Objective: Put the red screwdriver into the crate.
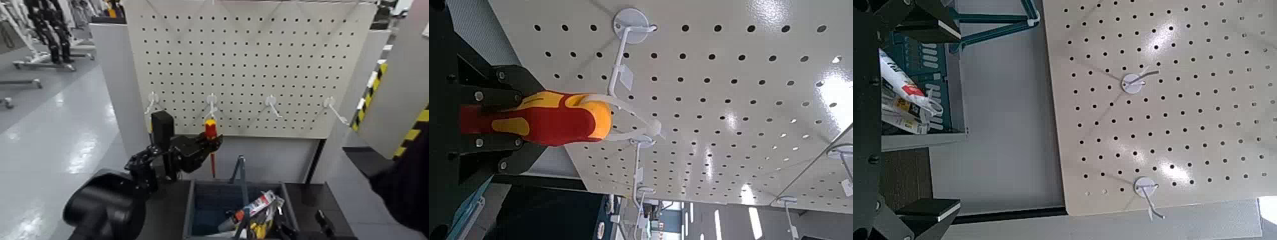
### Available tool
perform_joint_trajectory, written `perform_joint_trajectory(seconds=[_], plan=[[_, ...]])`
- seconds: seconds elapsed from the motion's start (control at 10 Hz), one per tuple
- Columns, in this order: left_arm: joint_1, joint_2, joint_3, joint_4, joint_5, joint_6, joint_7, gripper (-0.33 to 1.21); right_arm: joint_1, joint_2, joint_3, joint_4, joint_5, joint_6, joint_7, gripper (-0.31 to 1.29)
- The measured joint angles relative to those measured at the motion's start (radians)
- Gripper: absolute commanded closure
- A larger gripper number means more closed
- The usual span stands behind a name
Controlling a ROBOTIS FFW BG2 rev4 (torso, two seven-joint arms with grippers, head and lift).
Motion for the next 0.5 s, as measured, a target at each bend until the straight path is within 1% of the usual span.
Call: perform_joint_trajectory(seconds=[0.2, 0.3, 0.5], plan=[[0.062, 0.004, 0.030, -0.113, 0.002, 0.082, 0.008, 1.16, 0.001, 0.001, -0.001, 0.000, 0.000, 0.001, 0.000, 0.13], [0.098, 0.007, 0.045, -0.157, 0.016, 0.117, 0.028, 1.16, 0.001, 0.002, -0.003, 0.000, 0.000, 0.001, 0.000, 0.13], [0.159, 0.017, 0.070, -0.197, 0.074, 0.153, 0.064, 1.16, 0.003, 0.003, -0.003, -0.001, 0.000, 0.001, 0.001, 0.13]])
